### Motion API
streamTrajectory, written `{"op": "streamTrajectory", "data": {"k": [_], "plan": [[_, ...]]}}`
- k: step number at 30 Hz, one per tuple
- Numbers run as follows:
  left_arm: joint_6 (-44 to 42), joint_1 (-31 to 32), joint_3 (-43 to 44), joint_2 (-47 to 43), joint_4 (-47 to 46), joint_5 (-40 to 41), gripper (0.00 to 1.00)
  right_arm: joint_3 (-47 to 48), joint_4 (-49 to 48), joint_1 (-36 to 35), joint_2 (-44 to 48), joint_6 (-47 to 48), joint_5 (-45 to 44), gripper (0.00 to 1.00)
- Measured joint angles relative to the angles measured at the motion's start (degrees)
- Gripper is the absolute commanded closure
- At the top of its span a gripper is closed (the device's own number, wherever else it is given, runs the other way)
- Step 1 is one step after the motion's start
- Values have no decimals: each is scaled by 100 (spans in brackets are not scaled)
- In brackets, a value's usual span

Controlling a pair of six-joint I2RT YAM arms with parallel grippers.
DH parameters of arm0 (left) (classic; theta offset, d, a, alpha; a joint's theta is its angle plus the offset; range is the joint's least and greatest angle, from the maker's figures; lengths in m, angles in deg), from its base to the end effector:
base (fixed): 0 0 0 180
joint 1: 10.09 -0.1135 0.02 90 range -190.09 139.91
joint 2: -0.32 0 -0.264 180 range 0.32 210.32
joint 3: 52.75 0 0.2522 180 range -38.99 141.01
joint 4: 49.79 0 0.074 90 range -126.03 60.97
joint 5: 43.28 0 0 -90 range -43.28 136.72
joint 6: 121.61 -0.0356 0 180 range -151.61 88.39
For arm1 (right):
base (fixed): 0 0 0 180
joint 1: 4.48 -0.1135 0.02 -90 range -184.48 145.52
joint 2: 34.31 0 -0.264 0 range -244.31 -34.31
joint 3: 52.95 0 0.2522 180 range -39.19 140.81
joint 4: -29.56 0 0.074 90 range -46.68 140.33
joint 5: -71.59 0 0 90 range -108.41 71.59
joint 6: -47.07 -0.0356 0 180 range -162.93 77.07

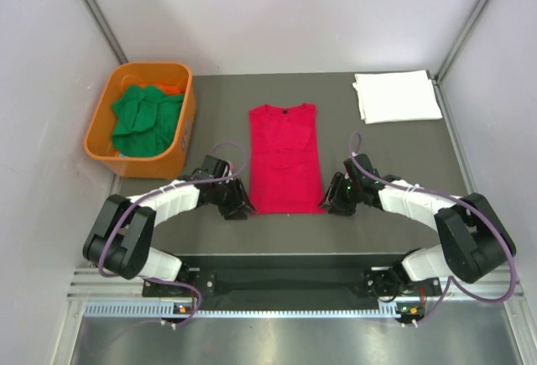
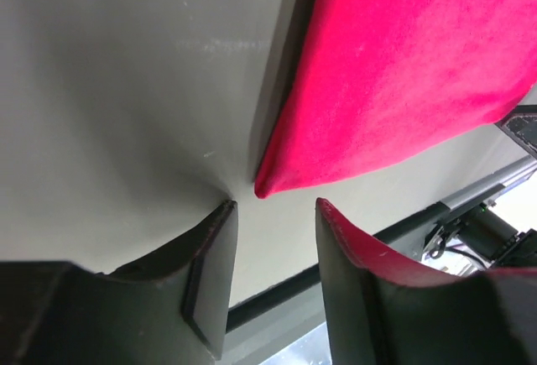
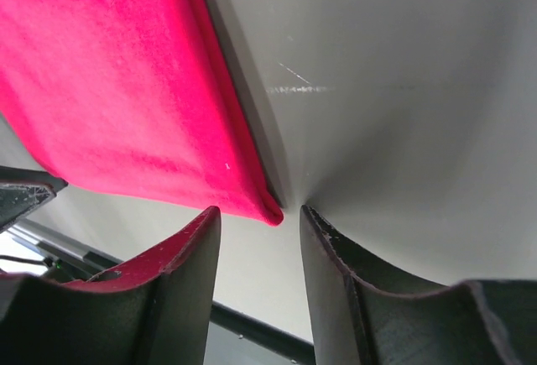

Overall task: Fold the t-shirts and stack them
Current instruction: Fold the tshirt

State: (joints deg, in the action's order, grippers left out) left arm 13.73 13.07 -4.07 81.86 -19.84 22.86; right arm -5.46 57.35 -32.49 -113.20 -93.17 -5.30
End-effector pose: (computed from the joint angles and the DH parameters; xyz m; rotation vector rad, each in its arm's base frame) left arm 0.2166 -0.1083 0.1430 -0.4052 2.8242 -0.8855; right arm 0.2081 0.1199 0.1478 0.4487 2.7394 0.7297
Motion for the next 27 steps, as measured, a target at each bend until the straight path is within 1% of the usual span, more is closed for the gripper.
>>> {"op": "streamTrajectory", "data": {"k": [5,10,13,14,15,16,17,19,20,22,23,24,27], "plan": [[61,46,-17,9,-94,90,55,-39,-122,0,-26,-109,-22,61],[157,101,-44,74,-291,122,60,-348,-542,0,136,-363,-44,62],[188,127,-46,94,-328,184,70,-426,-699,-2,153,-446,-37,62],[195,127,-48,103,-334,214,76,-433,-754,-7,133,-455,-28,63],[208,133,-48,114,-337,240,80,-446,-813,-9,111,-474,-15,64],[216,133,-52,127,-341,280,84,-450,-852,-11,94,-494,-4,66],[227,133,-55,138,-339,304,92,-452,-892,-11,66,-507,2,71],[243,138,-57,151,-343,358,100,-505,-988,-11,37,-533,7,78],[245,140,-59,151,-348,365,100,-533,-1025,-11,37,-540,-7,85],[245,149,-59,151,-348,374,100,-601,-1088,-11,39,-553,-26,92],[247,151,-59,149,-348,376,100,-608,-1088,-11,42,-544,-42,97],[247,155,-59,149,-348,376,100,-616,-1091,-13,44,-544,-50,99],[243,175,-55,142,-341,402,100,-634,-1060,-22,85,-540,-109,100]]}}
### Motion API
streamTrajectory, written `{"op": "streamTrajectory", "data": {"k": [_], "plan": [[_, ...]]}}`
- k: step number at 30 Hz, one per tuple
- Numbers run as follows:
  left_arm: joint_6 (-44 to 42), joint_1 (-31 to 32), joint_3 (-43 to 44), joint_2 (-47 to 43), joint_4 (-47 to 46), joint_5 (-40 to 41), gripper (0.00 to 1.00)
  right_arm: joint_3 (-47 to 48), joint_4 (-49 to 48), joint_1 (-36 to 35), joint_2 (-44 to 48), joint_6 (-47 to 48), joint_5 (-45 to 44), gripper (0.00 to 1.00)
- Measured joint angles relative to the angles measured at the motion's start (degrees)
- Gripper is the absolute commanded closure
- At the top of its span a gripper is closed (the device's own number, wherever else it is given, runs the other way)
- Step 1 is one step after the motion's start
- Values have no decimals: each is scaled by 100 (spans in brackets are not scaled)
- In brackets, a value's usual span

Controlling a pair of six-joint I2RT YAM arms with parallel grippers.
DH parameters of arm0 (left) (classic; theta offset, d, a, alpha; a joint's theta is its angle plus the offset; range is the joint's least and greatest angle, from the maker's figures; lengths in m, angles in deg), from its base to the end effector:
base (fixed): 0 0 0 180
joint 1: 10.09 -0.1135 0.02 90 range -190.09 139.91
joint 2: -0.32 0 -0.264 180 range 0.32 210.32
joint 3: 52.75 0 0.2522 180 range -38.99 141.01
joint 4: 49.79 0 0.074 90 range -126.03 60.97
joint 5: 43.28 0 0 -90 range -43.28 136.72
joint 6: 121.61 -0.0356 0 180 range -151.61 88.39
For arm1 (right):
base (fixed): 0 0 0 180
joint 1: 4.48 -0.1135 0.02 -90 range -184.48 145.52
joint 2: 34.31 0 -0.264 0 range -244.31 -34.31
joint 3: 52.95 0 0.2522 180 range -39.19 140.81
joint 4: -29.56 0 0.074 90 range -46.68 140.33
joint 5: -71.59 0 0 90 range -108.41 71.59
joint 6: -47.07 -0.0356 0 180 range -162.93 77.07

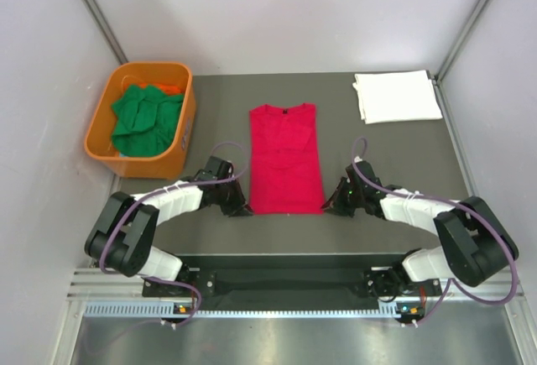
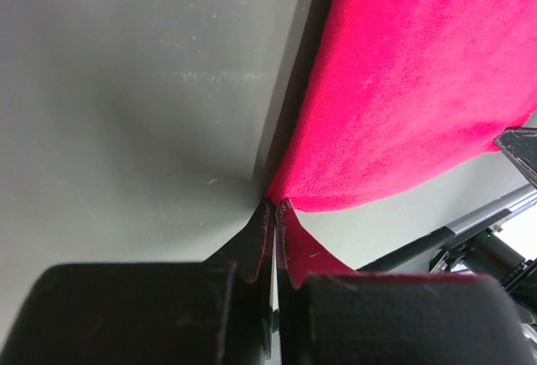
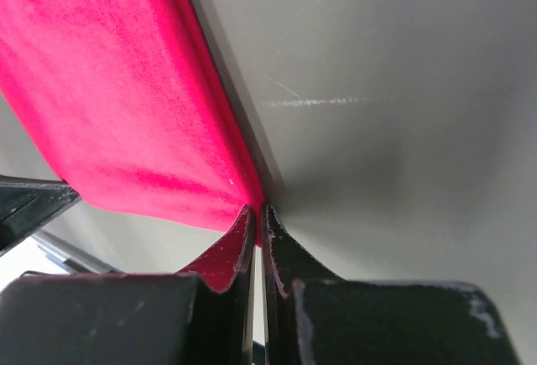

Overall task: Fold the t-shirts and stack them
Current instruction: Fold the tshirt

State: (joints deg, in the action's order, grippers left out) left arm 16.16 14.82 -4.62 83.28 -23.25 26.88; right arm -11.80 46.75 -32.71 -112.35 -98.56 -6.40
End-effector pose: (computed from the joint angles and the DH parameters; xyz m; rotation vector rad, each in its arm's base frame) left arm 0.2182 -0.1146 0.1371 -0.4364 2.7949 -0.8254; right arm 0.1999 0.1157 0.1323 0.5501 2.6454 0.7963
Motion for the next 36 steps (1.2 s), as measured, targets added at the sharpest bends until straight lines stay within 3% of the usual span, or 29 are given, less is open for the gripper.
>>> {"op": "streamTrajectory", "data": {"k": [5,7,10,12,15,22,36], "plan": [[-50,157,13,-94,70,236,100,0,254,-35,184,105,-240,100],[-28,271,11,-127,79,332,100,0,352,-81,256,157,-345,94],[28,468,11,-160,85,470,82,0,442,-181,345,177,-470,75],[63,577,11,-186,90,538,76,-7,538,-269,468,168,-520,70],[103,658,13,-271,127,647,67,-52,726,-376,649,87,-575,66],[138,741,2,-522,350,973,57,-164,837,-654,857,-350,-778,65],[229,741,-107,-468,63,828,62,-186,302,-723,562,-662,-990,66]]}}
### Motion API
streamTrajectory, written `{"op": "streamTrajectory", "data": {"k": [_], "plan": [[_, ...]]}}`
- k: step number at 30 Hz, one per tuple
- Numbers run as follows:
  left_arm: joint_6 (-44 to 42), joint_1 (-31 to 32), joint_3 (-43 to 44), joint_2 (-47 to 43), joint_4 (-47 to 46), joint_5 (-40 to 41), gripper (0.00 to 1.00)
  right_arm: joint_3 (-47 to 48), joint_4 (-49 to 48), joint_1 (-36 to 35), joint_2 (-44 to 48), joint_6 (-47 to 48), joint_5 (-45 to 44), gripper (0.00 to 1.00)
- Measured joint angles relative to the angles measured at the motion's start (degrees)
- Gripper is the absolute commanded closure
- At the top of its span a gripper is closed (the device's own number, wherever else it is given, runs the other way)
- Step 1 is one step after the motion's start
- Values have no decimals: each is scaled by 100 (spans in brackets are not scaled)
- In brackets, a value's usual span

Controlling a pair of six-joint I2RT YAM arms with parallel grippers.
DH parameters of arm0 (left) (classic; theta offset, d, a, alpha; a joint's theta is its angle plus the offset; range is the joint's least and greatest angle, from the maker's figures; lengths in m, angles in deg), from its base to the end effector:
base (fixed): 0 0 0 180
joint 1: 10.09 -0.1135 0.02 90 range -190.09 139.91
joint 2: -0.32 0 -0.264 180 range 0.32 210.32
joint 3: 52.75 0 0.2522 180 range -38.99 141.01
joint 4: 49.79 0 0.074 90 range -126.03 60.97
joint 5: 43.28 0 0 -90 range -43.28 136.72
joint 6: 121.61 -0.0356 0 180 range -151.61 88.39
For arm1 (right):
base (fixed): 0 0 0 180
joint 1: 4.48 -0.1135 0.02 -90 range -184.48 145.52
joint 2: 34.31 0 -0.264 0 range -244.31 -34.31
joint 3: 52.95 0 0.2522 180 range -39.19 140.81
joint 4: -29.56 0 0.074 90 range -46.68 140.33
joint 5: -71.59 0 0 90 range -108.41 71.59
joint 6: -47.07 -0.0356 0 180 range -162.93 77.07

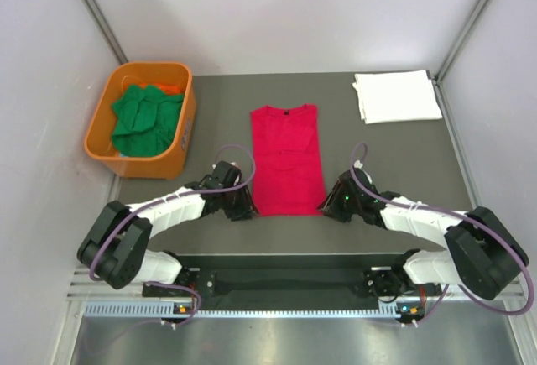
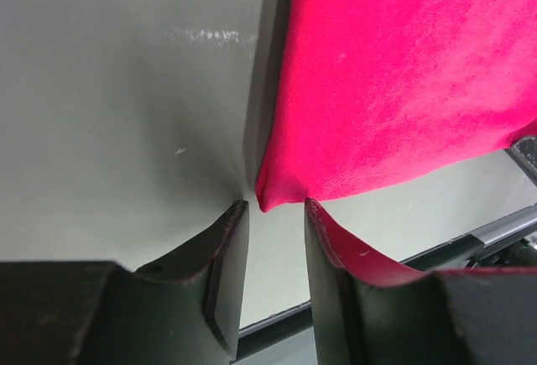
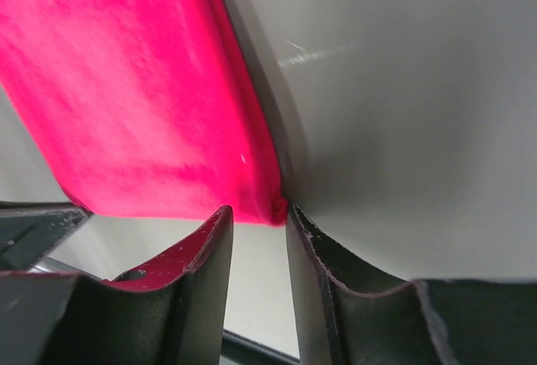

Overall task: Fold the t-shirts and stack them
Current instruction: Fold the tshirt

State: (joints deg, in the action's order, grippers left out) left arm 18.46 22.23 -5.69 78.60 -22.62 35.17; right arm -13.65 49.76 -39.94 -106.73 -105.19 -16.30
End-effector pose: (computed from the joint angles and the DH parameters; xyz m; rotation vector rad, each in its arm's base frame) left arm 0.1983 -0.1339 0.1485 -0.3484 2.7447 -0.7261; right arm 0.1759 0.1269 0.1395 0.6011 2.5931 0.6968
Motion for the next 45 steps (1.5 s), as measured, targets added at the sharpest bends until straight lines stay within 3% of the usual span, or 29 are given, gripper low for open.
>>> {"op": "streamTrajectory", "data": {"k": [5,12,16,22,45], "plan": [[7,0,-4,20,-20,15,67,-7,-267,0,-109,-61,-35,69],[33,-2,2,116,-63,57,86,-131,-389,-2,-39,-136,-133,75],[42,0,4,140,-74,68,96,-190,-435,-4,-7,-144,-160,71],[37,4,2,140,-74,61,100,-188,-461,-39,-7,-142,-186,65],[-33,15,13,140,-66,68,100,-63,-315,-155,-85,-251,-345,65]]}}
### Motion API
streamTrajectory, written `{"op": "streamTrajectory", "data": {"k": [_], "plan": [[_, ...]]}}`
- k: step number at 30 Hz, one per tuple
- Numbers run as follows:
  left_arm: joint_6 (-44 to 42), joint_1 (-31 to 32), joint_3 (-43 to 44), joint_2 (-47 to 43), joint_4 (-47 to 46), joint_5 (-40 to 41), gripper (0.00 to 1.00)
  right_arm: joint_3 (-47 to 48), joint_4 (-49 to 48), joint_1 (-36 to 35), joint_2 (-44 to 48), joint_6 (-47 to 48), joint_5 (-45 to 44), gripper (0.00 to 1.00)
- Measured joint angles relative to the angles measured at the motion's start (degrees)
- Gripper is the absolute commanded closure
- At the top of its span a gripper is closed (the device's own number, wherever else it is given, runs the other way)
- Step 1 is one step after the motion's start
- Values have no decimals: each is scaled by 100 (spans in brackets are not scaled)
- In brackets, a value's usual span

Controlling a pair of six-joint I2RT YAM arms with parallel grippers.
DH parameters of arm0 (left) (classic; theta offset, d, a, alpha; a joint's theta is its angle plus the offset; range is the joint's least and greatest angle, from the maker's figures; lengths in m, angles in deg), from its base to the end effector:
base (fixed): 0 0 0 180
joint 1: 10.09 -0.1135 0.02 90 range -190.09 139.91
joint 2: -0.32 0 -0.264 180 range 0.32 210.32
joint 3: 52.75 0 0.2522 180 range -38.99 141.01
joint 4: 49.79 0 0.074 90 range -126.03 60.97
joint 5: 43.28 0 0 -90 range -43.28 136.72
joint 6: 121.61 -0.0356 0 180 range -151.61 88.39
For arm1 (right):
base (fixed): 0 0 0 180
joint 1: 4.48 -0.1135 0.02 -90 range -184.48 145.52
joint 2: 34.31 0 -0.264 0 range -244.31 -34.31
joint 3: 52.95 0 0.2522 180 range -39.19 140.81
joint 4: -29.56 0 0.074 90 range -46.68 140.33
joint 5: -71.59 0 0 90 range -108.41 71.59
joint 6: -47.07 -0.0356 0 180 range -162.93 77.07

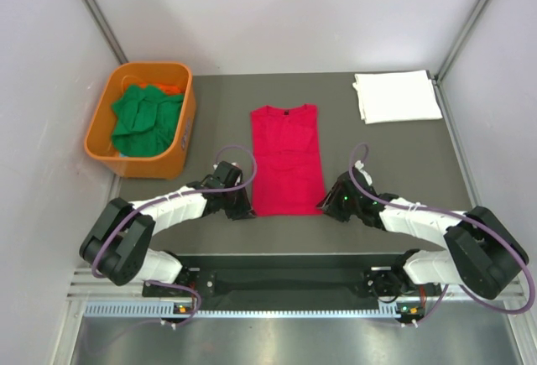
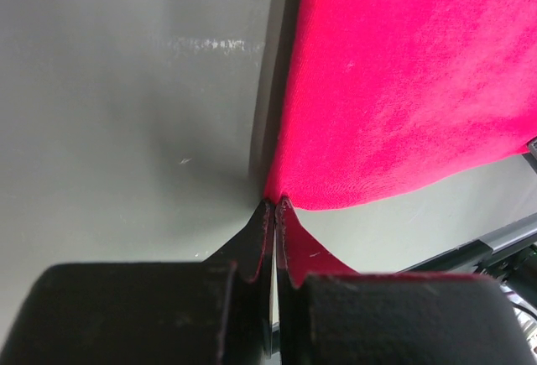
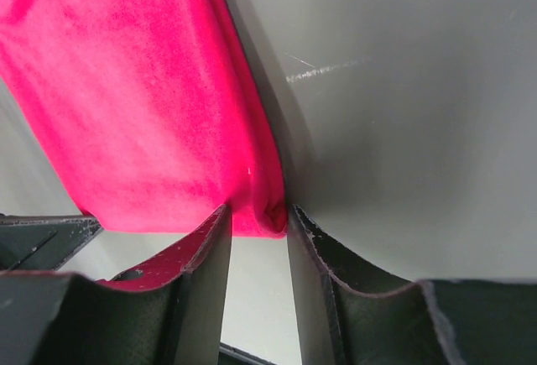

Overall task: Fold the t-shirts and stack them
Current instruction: Fold the tshirt

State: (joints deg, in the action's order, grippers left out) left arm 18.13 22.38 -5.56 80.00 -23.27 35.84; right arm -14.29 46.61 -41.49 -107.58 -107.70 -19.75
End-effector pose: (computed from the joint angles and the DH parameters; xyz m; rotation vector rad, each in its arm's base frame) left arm 0.2002 -0.1353 0.1444 -0.3437 2.7506 -0.7039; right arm 0.1758 0.1315 0.1371 0.6384 2.5391 0.6869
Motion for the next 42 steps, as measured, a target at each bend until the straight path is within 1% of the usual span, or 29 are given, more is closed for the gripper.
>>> {"op": "streamTrajectory", "data": {"k": [6,12,15,18,25,42], "plan": [[-22,4,4,-2,7,2,100,203,313,-28,-94,-20,-63,67],[-37,11,7,-4,7,2,100,745,964,-35,-411,223,-48,65],[-55,17,7,-7,9,9,100,896,1145,-35,-503,365,-13,62],[-83,20,7,-20,26,11,100,977,1432,-35,-466,455,-28,59],[-166,26,4,-42,50,17,100,1051,2398,-33,-205,518,-225,59],[-186,70,4,-39,46,4,100,1082,2662,-31,-149,496,-369,61]]}}
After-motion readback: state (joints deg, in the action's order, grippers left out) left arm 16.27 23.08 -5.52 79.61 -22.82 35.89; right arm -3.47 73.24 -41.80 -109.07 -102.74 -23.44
